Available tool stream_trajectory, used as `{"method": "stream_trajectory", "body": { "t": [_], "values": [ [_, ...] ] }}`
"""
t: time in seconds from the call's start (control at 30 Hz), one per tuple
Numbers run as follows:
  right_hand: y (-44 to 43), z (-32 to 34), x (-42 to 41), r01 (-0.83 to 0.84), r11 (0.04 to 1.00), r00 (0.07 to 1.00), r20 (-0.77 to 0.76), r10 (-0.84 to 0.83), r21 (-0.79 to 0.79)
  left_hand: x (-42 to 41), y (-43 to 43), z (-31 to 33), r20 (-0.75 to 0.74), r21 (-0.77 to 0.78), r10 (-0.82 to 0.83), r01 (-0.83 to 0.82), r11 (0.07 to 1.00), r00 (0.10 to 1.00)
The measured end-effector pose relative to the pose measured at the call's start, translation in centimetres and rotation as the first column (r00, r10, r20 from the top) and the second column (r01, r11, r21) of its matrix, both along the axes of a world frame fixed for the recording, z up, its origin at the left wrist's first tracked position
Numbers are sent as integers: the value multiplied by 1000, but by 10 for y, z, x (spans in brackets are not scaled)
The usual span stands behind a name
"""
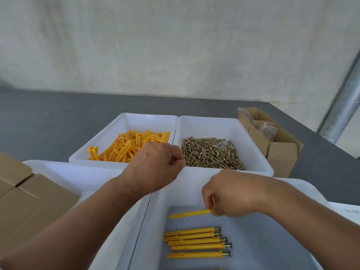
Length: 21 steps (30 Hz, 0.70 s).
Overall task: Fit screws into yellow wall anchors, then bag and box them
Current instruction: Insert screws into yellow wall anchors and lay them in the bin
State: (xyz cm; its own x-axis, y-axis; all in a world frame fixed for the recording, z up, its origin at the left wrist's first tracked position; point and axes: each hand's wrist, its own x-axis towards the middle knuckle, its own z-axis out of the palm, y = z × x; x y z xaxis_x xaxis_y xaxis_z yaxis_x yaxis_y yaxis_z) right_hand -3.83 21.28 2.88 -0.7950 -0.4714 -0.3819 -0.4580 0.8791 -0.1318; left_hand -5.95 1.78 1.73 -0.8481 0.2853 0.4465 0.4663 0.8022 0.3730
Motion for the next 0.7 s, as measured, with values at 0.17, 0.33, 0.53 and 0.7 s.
{"method": "stream_trajectory", "body": {
  "t": [0.17, 0.33, 0.53, 0.7],
  "values": [
    [-9, -19, 1, -80, 989, 997, -8, 81, 127, -16, -17, -9, 12, -5, 256, -256, 967, 967],
    [-14, -27, 4, -121, 981, 993, 14, 120, 149, -23, -26, -17, 69, -78, 338, -333, 940, 939],
    [-18, -26, 5, -129, 984, 991, 61, 123, 124, -30, -34, -22, 136, -160, 406, -385, 909, 904],
    [-19, -26, 8, -86, 991, 986, 153, 69, 105, -32, -37, -24, 180, -245, 451, -404, 881, 874]
  ]
}}
